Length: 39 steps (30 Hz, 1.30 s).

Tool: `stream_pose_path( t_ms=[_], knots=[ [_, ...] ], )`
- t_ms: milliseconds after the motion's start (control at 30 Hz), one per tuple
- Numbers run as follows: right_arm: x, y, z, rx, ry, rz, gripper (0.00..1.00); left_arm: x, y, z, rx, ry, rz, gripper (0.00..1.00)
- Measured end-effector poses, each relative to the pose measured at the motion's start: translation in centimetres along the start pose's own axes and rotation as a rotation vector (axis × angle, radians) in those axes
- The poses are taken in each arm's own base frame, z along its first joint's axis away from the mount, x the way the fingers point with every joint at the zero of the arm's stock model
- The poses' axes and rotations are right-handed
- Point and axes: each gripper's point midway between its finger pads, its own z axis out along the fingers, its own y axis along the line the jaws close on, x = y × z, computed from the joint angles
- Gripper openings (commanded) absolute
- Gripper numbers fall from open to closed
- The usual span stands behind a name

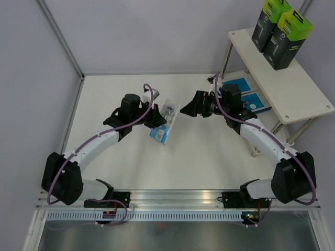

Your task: Place and organize the shaving razors onto the shelf

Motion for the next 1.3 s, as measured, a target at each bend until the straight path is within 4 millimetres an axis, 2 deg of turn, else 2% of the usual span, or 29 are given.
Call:
stream_pose_path(
  t_ms=[200,333,467,600,700,900,967,1067,1300],
  knots=[
    [-1.5,1.1,-0.2,-0.004,-0.006,-0.009,0.96,0.2,-2.4,0.2,0.12,0.023,0.164,0.02],
    [-1.1,0.8,-0.2,0.008,0.007,0.008,0.92,0.5,-3.6,0.4,0.164,0.032,0.233,0.02],
    [0.0,0.2,-0.1,0.024,0.028,0.025,0.9,0.0,-4.1,1.2,0.177,0.036,0.244,0.02],
    [1.4,-0.1,0.2,0.04,0.05,0.036,0.89,-1.0,-4.5,2.3,0.174,0.038,0.17,0.02],
    [2.0,0.6,0.1,0.045,0.048,0.024,0.89,-1.4,-4.9,3.1,0.161,0.042,0.105,0.02],
    [1.3,2.0,-0.6,0.069,-0.018,-0.017,0.76,-1.1,-5.9,4.4,0.13,0.066,-0.028,0.02],
    [1.0,1.7,-0.8,0.109,-0.046,-0.019,0.73,-1.2,-6.0,4.5,0.114,0.063,-0.06,0.02],
    [0.7,1.0,-1.2,0.17,-0.083,-0.008,0.61,-1.8,-5.7,4.6,0.08,0.046,-0.108,0.02],
    [1.0,-0.6,-1.9,0.257,-0.136,0.069,0.58,-2.8,-5.7,4.6,0.049,0.016,-0.161,0.02]
  ],
)
